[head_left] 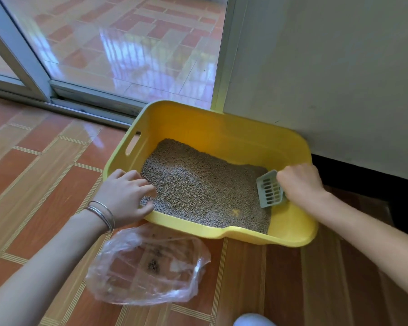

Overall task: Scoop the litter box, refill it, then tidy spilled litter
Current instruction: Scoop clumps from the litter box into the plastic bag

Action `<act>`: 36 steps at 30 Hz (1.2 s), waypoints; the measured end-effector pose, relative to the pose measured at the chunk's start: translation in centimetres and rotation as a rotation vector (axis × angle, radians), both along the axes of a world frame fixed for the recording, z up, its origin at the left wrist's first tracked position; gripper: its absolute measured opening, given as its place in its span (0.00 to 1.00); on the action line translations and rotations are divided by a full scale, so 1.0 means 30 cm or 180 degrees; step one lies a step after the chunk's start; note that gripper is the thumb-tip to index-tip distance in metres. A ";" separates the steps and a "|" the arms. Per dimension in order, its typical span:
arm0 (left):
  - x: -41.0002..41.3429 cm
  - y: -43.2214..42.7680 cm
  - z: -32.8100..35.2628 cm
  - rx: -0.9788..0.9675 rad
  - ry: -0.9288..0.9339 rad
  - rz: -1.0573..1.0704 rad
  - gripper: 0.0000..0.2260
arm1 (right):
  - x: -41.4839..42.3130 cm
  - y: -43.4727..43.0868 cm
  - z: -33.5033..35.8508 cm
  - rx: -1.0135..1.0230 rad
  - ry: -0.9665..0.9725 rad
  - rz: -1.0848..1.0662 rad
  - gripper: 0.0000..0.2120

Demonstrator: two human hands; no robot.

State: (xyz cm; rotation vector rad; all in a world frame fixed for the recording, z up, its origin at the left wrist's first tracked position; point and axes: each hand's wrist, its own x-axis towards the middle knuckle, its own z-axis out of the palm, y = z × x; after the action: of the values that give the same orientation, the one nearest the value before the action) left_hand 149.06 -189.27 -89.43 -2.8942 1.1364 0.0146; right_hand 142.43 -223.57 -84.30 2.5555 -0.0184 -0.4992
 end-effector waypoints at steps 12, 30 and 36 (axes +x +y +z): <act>-0.146 -0.332 -0.003 -0.0644 0.0170 -0.0953 0.16 | 0.353 -0.124 -0.079 -0.0569 -0.0036 0.1655 0.05; -0.209 -0.408 -0.040 -0.1026 0.0319 -0.1502 0.15 | 0.360 -0.277 -0.175 0.0887 0.1050 0.2252 0.12; -0.206 -0.415 -0.034 -0.1059 0.0251 -0.1393 0.16 | 0.314 -0.262 -0.209 0.0908 0.1266 0.2351 0.13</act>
State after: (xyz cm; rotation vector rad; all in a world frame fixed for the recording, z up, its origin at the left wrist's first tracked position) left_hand 142.87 -201.74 -90.44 -2.8513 1.9294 -0.0793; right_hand 151.86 -231.42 -90.58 2.4299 1.1566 -0.7220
